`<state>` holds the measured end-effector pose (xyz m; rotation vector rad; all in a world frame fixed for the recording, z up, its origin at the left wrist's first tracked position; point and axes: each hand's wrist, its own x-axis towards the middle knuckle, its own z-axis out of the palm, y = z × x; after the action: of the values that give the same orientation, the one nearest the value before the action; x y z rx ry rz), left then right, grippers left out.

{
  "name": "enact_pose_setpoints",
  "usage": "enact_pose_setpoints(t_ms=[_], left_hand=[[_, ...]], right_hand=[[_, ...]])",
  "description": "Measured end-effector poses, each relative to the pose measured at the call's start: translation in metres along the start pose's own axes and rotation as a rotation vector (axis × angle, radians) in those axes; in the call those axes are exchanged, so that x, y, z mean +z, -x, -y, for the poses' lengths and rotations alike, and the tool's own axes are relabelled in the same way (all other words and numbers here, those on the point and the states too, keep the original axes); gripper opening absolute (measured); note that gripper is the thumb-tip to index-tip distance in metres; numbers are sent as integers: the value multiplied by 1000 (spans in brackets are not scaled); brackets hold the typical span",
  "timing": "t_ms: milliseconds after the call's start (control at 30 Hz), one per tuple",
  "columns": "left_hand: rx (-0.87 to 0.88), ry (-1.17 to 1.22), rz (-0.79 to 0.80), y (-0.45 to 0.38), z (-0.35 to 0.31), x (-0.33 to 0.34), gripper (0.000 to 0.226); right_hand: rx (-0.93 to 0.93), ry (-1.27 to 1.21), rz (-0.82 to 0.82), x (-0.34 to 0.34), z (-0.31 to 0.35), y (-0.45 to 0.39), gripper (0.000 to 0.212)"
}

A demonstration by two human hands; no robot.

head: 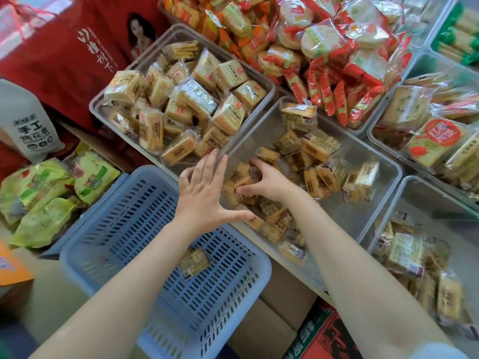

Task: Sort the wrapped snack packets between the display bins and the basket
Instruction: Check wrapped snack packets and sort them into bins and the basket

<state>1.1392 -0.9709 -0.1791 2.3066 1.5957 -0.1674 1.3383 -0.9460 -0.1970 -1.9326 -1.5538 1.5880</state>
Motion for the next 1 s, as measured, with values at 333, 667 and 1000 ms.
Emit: enact_pose_setpoints(t_ms=[333, 667, 1000], left_hand=[[24, 24, 3, 1, 0, 0, 148], [7, 94, 26, 4, -1, -13, 146], [-51, 1423, 148, 114, -99, -25, 83]], right_hand=[[52, 84, 68, 3, -2, -6, 98], [66, -257, -246, 1, -14, 52, 52], [-55, -728, -311, 22, -19, 218, 53]])
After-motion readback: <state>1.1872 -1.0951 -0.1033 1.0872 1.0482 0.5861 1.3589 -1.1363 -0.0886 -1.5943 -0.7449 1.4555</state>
